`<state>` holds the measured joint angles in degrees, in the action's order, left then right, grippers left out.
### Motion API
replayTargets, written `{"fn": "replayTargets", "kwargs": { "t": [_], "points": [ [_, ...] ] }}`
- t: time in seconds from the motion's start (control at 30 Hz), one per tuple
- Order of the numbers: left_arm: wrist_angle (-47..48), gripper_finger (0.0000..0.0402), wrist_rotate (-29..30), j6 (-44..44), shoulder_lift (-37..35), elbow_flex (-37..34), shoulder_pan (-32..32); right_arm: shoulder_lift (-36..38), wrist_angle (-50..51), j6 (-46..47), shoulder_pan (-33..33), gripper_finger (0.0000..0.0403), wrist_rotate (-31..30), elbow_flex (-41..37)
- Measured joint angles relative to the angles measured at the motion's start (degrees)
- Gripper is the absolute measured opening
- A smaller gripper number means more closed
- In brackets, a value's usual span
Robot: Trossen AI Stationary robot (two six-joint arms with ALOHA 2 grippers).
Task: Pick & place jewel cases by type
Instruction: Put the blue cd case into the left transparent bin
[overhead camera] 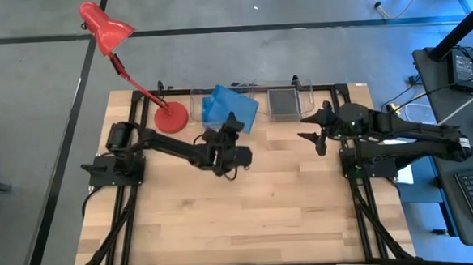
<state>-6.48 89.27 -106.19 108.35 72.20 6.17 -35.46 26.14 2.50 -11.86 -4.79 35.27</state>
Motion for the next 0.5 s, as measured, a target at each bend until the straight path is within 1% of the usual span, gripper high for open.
{"fn": "replayTargets", "kwargs": {
  "t": [0.13,0.3,0.37,0.43,0.5],
  "points": [
    [2.97,0.0026,-0.51,-0.67,1.93,0.06,-3.49,0.0,1.62,0.23,-0.02,0.0255,0.43,0.0],
    [7.5,0.0016,-1.22,-4.1,1.77,0.07,-6.74,-0.02,5.43,1.68,0.0,0.0255,0.43,0.0],
    [9.79,0.0016,-4.65,-6.0,1.77,0.07,-8.39,-0.02,6.19,1.66,0.0,0.0255,0.43,0.0],
    [13.47,0.0018,-9.81,-8.34,1.77,0.07,-10.0,-0.02,6.16,1.6,0.0,0.0255,0.41,0.0],
    [18.25,0.0022,-13.9,-13.73,1.8,0.07,-11.33,-0.02,6.01,1.57,0.0,0.0255,0.41,0.0]
  ]
}}
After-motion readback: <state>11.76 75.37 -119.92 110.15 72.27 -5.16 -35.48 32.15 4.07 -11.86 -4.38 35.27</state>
